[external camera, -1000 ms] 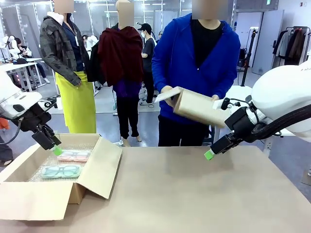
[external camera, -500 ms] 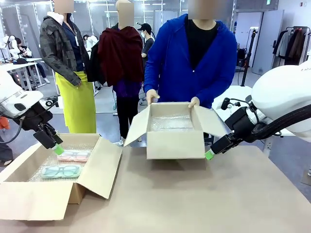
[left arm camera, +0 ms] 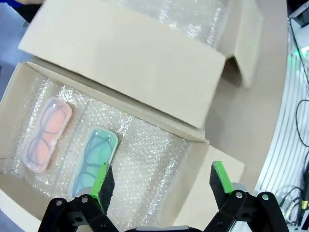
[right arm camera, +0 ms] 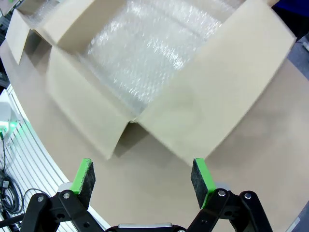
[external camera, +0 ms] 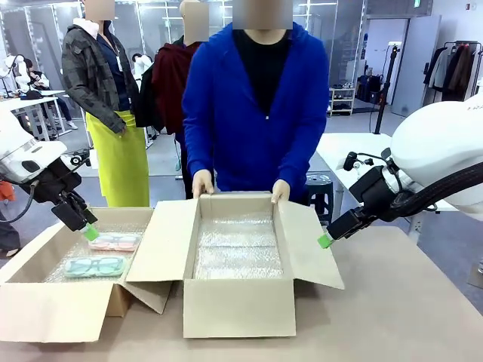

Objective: Pack the glasses set securely to prepare it for shipping.
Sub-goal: Position the Package Box on the left side of the table.

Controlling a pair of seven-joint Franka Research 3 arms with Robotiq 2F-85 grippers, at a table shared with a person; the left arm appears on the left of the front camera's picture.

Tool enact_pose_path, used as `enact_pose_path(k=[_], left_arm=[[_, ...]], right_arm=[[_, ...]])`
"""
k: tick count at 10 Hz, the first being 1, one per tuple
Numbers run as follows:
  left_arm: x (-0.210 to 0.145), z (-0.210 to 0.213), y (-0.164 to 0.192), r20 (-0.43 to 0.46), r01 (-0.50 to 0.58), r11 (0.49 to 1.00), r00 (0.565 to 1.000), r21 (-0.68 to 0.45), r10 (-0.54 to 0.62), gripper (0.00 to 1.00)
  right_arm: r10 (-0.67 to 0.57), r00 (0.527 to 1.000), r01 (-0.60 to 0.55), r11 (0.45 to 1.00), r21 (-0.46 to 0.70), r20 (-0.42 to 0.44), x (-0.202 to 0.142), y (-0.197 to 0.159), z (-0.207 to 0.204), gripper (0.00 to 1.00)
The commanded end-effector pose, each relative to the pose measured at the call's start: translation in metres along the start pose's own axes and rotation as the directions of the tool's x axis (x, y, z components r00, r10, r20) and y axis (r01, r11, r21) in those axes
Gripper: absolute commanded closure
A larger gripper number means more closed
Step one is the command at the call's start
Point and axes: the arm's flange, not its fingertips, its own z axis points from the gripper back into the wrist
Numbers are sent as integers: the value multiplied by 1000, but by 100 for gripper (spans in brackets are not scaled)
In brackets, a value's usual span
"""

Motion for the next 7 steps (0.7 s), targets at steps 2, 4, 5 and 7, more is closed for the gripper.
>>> enact_pose_path(k=[2, 4, 5, 7], left_arm=[[2, 2, 0, 5, -6, 1000, 1000, 14, 5, 0], [2, 2, 0, 5, -6, 1000, 1000, 14, 5, 0], [2, 2, 0, 5, -6, 1000, 1000, 14, 5, 0], [2, 2, 0, 5, -6, 1000, 1000, 14, 5, 0]], right_arm=[[10, 1000, -10, 1000, -10, 4, -1, 1, -2, 0], [10, 1000, -10, 1000, -10, 4, -1, 1, -2, 0], [10, 1000, -10, 1000, -10, 4, -1, 1, -2, 0], [10, 1000, -10, 1000, -10, 4, -1, 1, -2, 0]])
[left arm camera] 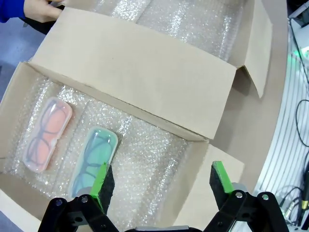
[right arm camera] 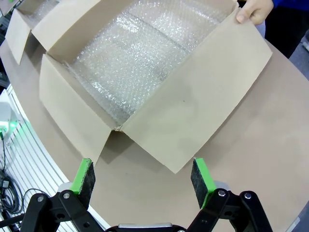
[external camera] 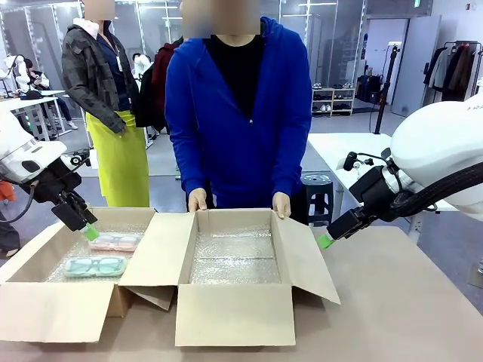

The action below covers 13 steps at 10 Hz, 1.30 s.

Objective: Pack the glasses set securely to prepare it for shipping.
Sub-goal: Position the Package Box on the left side of the table.

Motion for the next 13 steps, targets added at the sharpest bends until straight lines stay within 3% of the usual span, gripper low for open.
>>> enact_pose_path(k=[1, 13], left_arm=[[2, 2, 0, 5, -6, 1000, 1000, 14, 6, 0], [2, 2, 0, 5, -6, 1000, 1000, 14, 6, 0]], right_arm=[[10, 1000, -10, 1000, -10, 4, -1, 1, -2, 0], [10, 1000, -10, 1000, -10, 4, -1, 1, -2, 0]])
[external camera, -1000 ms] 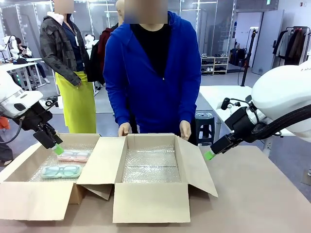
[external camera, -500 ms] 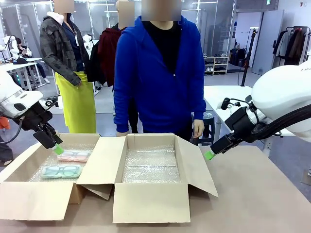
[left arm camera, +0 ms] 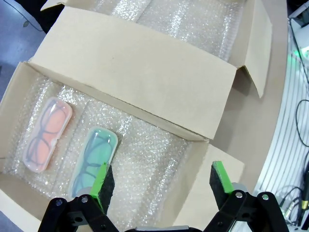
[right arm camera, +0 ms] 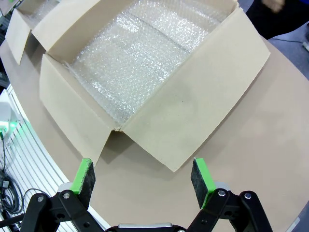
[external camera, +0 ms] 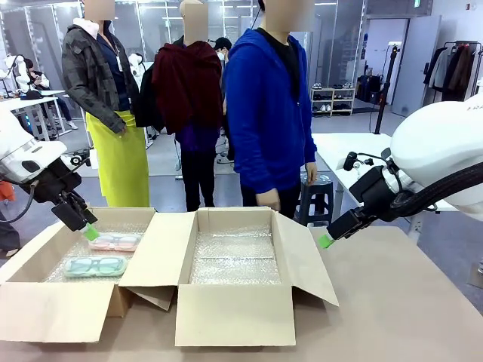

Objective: Pack the glasses set securely to prepare it for shipping.
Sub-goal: Position the Package Box on the left side of the table.

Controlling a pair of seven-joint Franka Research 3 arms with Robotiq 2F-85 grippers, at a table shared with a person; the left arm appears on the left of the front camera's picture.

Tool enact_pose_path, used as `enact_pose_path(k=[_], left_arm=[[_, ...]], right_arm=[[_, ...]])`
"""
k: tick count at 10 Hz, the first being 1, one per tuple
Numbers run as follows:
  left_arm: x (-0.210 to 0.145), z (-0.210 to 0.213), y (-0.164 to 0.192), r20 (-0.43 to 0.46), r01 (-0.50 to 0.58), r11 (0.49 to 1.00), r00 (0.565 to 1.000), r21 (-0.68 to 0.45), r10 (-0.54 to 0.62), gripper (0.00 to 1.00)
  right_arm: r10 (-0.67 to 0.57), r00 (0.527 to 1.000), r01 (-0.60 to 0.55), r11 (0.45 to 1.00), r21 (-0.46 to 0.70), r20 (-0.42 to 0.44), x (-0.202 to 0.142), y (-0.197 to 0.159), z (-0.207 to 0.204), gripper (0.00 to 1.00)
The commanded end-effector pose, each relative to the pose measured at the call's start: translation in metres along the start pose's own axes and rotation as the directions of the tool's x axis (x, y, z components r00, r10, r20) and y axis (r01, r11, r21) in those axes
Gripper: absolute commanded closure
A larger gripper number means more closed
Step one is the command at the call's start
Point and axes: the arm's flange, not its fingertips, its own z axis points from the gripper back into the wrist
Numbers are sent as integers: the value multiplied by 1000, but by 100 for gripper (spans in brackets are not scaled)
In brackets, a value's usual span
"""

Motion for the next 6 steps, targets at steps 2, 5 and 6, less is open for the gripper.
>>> enact_pose_path(k=[2, 5, 6], left_arm=[[2, 2, 0, 5, -6, 1000, 1000, 15, 6, 0], [2, 2, 0, 5, -6, 1000, 1000, 15, 6, 0], [2, 2, 0, 5, -6, 1000, 1000, 15, 6, 0]], right_arm=[[10, 1000, -10, 1000, -10, 4, -1, 1, -2, 0], [10, 1000, -10, 1000, -10, 4, -1, 1, -2, 0], [10, 1000, -10, 1000, -10, 4, -1, 1, -2, 0]])
